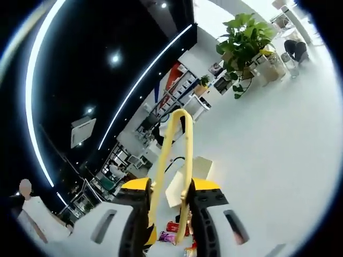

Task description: Place the target food into the container with the food tongs after gripping and lifting it, then release it inside without dropping or visibly crushing the food.

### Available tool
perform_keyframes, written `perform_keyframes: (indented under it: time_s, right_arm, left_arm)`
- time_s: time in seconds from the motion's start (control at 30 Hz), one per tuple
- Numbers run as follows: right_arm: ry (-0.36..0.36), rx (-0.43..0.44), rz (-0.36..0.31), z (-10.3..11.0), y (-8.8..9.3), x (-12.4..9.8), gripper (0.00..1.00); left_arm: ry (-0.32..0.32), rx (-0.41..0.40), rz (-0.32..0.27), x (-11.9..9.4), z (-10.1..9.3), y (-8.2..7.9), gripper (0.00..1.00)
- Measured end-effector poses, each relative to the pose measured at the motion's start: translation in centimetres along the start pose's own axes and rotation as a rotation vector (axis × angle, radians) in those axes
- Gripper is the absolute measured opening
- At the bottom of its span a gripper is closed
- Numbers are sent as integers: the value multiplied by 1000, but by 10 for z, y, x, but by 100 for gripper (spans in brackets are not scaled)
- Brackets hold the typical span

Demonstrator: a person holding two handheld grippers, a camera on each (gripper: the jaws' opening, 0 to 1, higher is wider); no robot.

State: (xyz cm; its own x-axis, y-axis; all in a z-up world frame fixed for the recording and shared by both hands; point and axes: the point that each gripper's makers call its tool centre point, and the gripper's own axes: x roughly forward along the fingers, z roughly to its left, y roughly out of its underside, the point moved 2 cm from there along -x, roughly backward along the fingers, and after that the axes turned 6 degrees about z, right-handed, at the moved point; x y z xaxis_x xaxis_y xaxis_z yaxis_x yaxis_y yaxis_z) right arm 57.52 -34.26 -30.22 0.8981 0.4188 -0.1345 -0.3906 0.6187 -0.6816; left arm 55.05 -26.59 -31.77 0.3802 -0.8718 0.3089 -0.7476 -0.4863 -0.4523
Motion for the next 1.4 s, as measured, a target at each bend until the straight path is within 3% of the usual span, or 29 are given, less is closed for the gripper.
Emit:
perform_keyframes:
  time_s: [0.13, 0.23, 0.27, 0.3, 0.33, 0.4, 0.57, 0.7, 0.77, 0.93, 0.97, 1.23, 1.3, 1.4]
  right_arm:
    - [-27, 2, -6, 4, -1, 0, 25]
    - [-65, -9, -22, 11, -3, -1, 25]
    - [-86, -12, -28, 14, -5, 0, 25]
    - [-100, -3, -38, 17, -6, 0, 25]
    - [-110, -1, -44, 18, -8, -1, 25]
    - [-125, -13, -46, 22, -8, -1, 25]
    - [-174, -34, -49, 31, -9, -2, 25]
    - [-215, 15, -58, 34, -10, -2, 25]
    - [-203, -1, -55, 33, -10, -3, 26]
    - [-183, 15, -27, 25, -6, -2, 27]
    - [-180, 21, -31, 24, -6, -3, 27]
    - [-192, 34, -52, 28, -5, 0, 28]
    - [-196, 19, -57, 30, -4, 1, 36]
    - [-192, 12, -46, 32, 1, 5, 61]
  left_arm:
    - [-8, 10, 13, 0, 2, 3, 23]
    - [115, -203, -27, 3, -10, 1, 26]
    - [190, -341, -72, 4, -14, -5, 27]
    - [201, -371, -92, 5, -13, -6, 26]
    - [194, -359, -114, 6, -9, -7, 22]
    - [161, -282, -84, 7, -7, -2, 12]
    - [256, -412, -102, 9, -18, -4, 12]
    - [282, -433, -115, 10, -16, -7, 7]
    - [286, -466, -120, 9, -16, -7, 6]
    - [264, -448, -141, 6, -13, -10, 3]
    - [237, -391, -134, 7, -10, -9, 2]
    - [275, -410, -165, 3, -13, -9, 2]
    - [287, -394, -166, 3, -16, -9, 2]
    - [318, -363, -170, 2, -23, -11, 2]
